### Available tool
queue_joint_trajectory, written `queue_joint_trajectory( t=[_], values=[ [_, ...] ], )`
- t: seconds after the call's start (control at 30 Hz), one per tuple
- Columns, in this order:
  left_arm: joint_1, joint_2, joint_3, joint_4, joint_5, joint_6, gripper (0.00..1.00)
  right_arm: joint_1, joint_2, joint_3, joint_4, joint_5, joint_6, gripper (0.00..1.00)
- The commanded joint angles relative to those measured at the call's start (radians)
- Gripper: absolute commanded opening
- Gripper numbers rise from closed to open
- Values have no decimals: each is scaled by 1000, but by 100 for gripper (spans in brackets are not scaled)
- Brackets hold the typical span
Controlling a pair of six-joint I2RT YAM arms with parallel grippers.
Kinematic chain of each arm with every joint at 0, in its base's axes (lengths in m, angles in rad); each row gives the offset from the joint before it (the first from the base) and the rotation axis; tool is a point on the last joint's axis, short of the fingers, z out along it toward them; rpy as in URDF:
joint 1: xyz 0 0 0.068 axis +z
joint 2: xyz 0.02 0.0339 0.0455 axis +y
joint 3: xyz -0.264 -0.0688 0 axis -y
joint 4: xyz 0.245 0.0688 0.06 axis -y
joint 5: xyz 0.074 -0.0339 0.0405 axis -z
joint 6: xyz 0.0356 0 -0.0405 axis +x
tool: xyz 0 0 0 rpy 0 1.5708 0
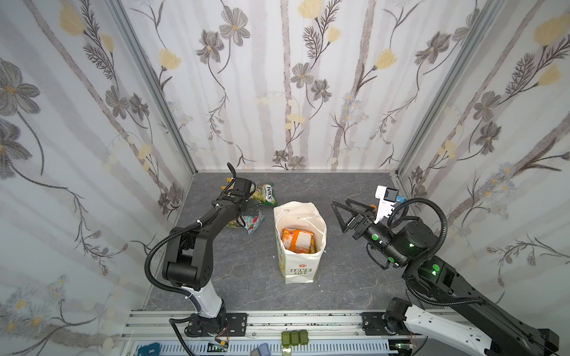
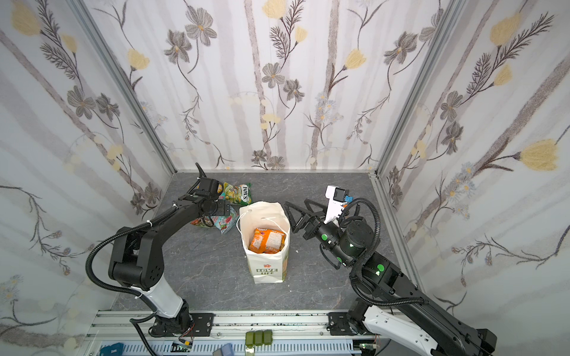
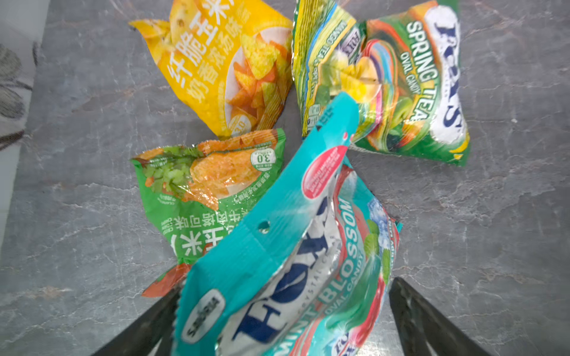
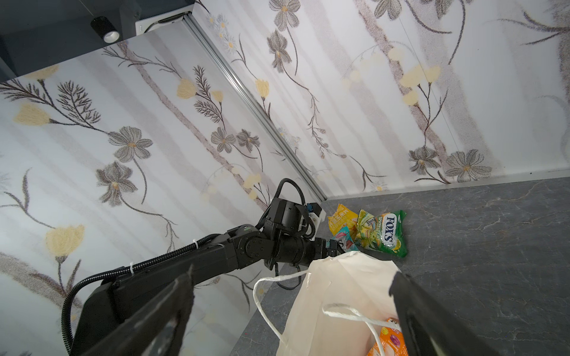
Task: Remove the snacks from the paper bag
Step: 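Reach the right gripper into the paper bag while the left gripper draws back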
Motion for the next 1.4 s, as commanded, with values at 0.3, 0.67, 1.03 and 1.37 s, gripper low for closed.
queue_joint_trajectory(
  t=[0.3, 0.67, 1.03, 1.37],
  values=[
    [-35, -283, 24, -42, 152, -39, 98, 0, 40, 101, -91, 14, -33, 97],
    [-163, -717, -54, -25, 465, -69, 98, 21, 260, 367, -324, -227, -160, 87],
    [-293, -883, 18, -284, 511, 12, 100, 68, 488, 472, -511, -295, -180, 60],
    [-293, -916, 29, -403, 376, 97, 100, 110, 717, 561, -670, -206, -202, 49]
  ],
)
